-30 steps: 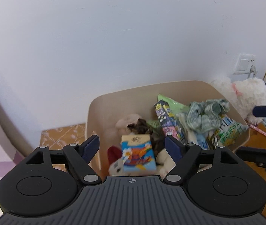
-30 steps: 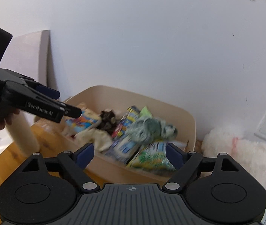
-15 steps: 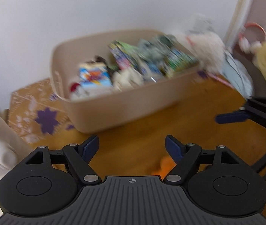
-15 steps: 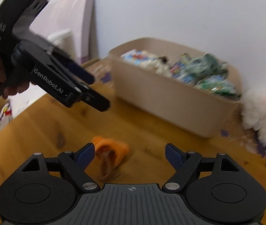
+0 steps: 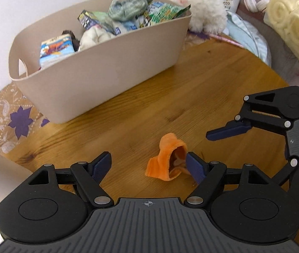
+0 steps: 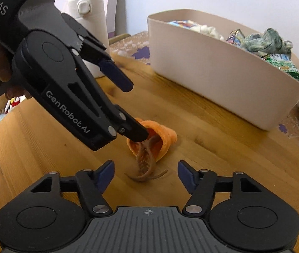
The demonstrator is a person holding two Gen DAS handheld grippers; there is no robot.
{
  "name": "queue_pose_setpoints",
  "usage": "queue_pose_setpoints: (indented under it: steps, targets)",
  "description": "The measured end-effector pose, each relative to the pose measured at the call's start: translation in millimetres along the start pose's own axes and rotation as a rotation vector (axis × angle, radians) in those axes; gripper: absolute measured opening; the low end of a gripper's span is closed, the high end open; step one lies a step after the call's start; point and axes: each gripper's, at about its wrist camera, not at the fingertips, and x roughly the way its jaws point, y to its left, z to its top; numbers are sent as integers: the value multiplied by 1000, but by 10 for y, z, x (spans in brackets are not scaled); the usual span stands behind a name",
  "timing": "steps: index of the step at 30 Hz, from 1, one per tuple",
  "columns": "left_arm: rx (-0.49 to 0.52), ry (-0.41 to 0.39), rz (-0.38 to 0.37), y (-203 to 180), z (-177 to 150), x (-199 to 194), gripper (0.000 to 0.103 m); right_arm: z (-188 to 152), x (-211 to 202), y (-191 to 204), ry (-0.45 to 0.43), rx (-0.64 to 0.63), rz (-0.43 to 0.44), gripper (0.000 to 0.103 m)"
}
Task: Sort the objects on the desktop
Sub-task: 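Grasp the orange sock with the left tool while the right tool grasps the brown hair clip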
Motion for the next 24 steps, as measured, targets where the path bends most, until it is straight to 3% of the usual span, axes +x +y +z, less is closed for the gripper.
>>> queue_pose_setpoints:
  steps: [18, 24]
  targets:
    - [-11, 44, 11, 98, -7, 168, 79, 9, 173, -22, 38, -8, 21, 51]
    - [2, 25, -11, 84, 5, 227, 74, 10, 174, -22, 31, -20, 21, 45]
